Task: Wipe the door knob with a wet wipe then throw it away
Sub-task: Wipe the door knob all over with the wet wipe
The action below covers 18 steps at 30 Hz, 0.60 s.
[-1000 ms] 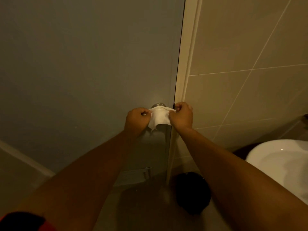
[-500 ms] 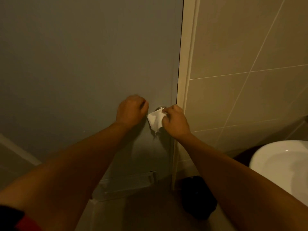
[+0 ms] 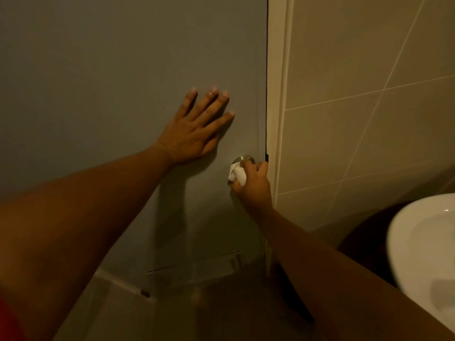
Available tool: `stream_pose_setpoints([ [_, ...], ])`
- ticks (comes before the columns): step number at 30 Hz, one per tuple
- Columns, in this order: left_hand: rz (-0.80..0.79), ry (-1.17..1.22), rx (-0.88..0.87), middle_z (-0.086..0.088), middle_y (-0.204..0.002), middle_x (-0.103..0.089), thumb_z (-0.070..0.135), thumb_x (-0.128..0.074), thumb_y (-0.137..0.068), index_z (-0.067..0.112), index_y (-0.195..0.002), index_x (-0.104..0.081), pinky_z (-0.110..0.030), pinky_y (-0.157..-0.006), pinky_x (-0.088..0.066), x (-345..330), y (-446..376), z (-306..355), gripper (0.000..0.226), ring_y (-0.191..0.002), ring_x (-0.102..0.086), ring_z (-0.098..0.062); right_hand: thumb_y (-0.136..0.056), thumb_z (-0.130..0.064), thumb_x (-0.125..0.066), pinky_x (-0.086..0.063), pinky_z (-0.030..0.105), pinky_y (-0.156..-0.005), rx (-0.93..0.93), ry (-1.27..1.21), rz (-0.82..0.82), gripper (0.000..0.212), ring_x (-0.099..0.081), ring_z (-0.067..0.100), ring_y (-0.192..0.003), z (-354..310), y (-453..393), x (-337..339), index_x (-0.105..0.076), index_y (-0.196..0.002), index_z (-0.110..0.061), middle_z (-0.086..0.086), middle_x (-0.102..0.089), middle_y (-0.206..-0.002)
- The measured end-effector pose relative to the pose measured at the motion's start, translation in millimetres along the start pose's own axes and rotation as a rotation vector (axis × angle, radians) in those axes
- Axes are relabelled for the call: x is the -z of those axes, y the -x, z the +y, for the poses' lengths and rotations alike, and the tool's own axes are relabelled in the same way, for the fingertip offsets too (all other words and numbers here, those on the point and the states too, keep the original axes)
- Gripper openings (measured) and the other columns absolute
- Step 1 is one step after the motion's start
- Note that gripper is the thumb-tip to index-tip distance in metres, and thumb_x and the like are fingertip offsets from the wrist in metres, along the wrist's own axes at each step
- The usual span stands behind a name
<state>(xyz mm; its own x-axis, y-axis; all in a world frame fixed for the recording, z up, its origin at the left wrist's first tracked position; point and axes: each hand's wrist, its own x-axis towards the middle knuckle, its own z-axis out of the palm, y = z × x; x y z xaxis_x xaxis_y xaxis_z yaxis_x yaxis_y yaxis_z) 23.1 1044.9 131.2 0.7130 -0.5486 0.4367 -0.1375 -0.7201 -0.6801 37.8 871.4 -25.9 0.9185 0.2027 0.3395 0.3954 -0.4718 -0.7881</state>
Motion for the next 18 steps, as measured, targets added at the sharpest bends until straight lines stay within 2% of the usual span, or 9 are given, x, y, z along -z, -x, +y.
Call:
stream_pose_setpoints([
  [4, 0.064, -0.068, -0.027, -0.018, -0.158, -0.026, 0.042, -0.037, -0.097, 0.020, -0.153, -0.027, -0.054, -0.118, -0.007, -0.3, -0.6, -9.9, 0.061, -0.146, -0.023, -0.037, -0.085, -0.022, -0.071, -0.059, 0.023, -0.068, 0.145, 0.056, 0.162, 0.033, -0.052, 0.007, -0.075, 2.2, 0.3, -4.0, -0.062, -0.114, -0.007, 0.009, -0.057, -0.102],
  [7, 0.084, -0.107, -0.055, -0.019, -0.158, -0.026, 0.043, -0.035, -0.096, 0.020, -0.153, -0.024, -0.054, -0.117, -0.001, -9.0, -0.5, -7.9, 0.062, -0.146, -0.021, -0.036, -0.083, -0.026, -0.074, -0.049, 0.015, -0.061, 0.156, 0.087, 0.226, 0.037, -0.057, 0.011, -0.071, 8.5, -0.4, -15.0, -0.064, -0.113, -0.008, 0.009, -0.062, -0.090],
  [8, 0.094, -0.119, -0.059, -0.019, -0.157, -0.027, 0.043, -0.035, -0.096, 0.020, -0.153, -0.024, -0.055, -0.116, -0.002, -11.2, -0.3, -6.9, 0.062, -0.146, -0.023, -0.038, -0.081, -0.028, -0.075, -0.048, 0.016, -0.061, 0.119, 0.066, 0.238, 0.040, -0.058, 0.014, -0.072, 9.4, -0.5, -18.9, -0.063, -0.114, -0.009, 0.010, -0.062, -0.090],
  [10, 0.114, -0.127, -0.065, -0.019, -0.157, -0.028, 0.042, -0.035, -0.096, 0.020, -0.153, -0.025, -0.055, -0.116, -0.002, -12.5, -1.2, -7.8, 0.062, -0.144, -0.027, -0.040, -0.078, -0.029, -0.076, -0.055, 0.025, -0.061, 0.025, -0.064, 0.276, 0.042, -0.062, 0.019, -0.078, 5.5, -0.4, -24.3, -0.061, -0.114, -0.013, 0.009, -0.063, -0.093],
  [13, 0.124, -0.124, -0.068, -0.019, -0.157, -0.028, 0.042, -0.034, -0.096, 0.019, -0.153, -0.025, -0.055, -0.115, -0.001, -11.8, -2.2, -8.0, 0.062, -0.144, -0.027, -0.041, -0.076, -0.032, -0.074, -0.061, 0.042, -0.061, -0.244, -0.491, 0.286, 0.043, -0.068, 0.026, -0.083, -7.7, 3.2, -31.4, -0.054, -0.114, -0.029, 0.003, -0.064, -0.100],
  [16, 0.131, -0.116, -0.076, -0.020, -0.157, -0.028, 0.041, -0.034, -0.095, 0.019, -0.153, -0.025, -0.055, -0.116, 0.001, -10.7, -2.3, -7.0, 0.062, -0.144, -0.027, -0.041, -0.074, -0.024, -0.077, -0.061, 0.049, -0.054, -0.463, -0.795, 0.353, 0.052, -0.069, 0.027, -0.081, -22.5, 5.1, -36.7, -0.053, -0.120, -0.026, 0.007, -0.061, -0.109],
  [18, 0.135, -0.115, -0.084, -0.020, -0.157, -0.028, 0.041, -0.035, -0.095, 0.019, -0.153, -0.025, -0.054, -0.116, 0.002, -9.8, -2.3, -7.5, 0.063, -0.144, -0.027, -0.041, -0.077, -0.017, -0.078, -0.061, 0.048, -0.056, -0.559, -0.949, 0.371, 0.053, -0.069, 0.020, -0.067, -30.1, 2.9, -37.0, -0.052, -0.123, -0.022, 0.008, -0.060, -0.109],
])
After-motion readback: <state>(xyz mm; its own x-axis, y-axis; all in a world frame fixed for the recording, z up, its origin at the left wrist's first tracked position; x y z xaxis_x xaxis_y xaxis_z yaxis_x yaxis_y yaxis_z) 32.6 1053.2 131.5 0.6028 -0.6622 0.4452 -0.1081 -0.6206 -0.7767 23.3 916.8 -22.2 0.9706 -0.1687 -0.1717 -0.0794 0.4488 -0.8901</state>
